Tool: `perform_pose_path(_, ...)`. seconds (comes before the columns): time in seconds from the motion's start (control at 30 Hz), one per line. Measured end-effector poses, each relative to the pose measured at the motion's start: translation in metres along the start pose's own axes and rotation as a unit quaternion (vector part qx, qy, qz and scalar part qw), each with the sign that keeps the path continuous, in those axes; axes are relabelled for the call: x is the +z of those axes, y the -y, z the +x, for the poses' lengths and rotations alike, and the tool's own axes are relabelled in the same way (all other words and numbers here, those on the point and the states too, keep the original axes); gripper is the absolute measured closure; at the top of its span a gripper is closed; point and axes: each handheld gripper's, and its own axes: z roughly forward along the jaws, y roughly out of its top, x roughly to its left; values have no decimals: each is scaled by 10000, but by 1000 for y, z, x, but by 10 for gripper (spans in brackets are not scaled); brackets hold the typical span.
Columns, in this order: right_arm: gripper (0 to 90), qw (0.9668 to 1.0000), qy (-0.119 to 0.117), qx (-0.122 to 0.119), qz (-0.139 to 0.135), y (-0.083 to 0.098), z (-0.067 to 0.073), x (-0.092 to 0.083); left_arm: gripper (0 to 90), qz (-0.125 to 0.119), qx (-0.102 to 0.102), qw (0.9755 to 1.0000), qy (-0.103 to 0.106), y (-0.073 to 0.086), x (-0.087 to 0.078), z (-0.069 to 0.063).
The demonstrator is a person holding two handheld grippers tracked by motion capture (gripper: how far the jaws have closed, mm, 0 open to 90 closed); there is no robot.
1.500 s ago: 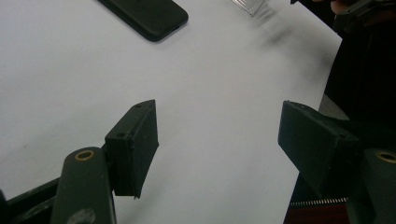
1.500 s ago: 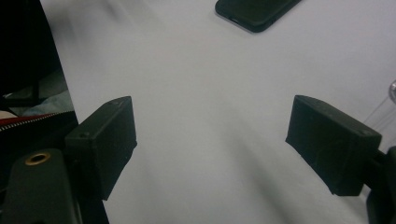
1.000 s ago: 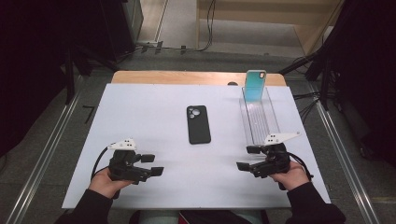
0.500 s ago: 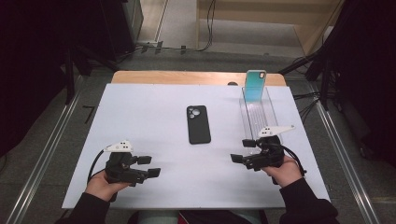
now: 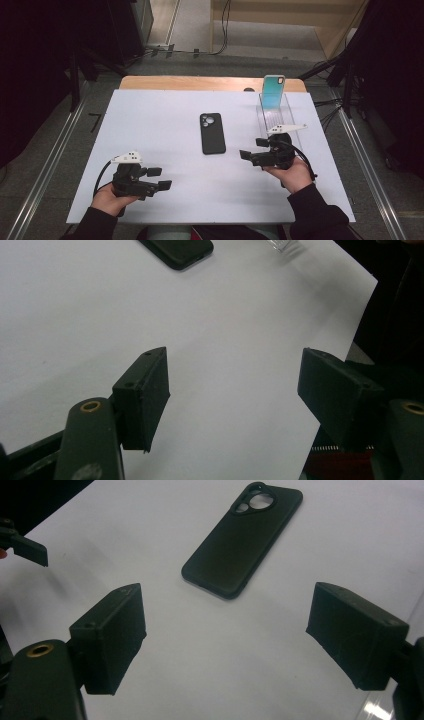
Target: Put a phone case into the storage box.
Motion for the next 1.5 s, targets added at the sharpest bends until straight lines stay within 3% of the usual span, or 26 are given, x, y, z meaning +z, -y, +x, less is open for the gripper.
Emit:
perform_pose_path(0.4,140,10000,3,-51,45,-21,8,22,290,-3,-46,10000,24,0,0,1)
perform_pose_path(0.6,140,9996,-73,277,22,-30,7,32,290,53,-61,9999,-108,0,1,1)
perform_pose_path(0.67,140,9994,-38,328,52,-34,6,38,290,26,-99,9999,-67,-1,0,1)
perform_pose_path(1.03,140,9996,113,127,214,-50,9,70,290,67,-78,9999,-42,0,2,1)
perform_pose_path(1.5,140,9991,54,-135,403,-65,22,109,289,37,-99,9999,-53,0,0,2)
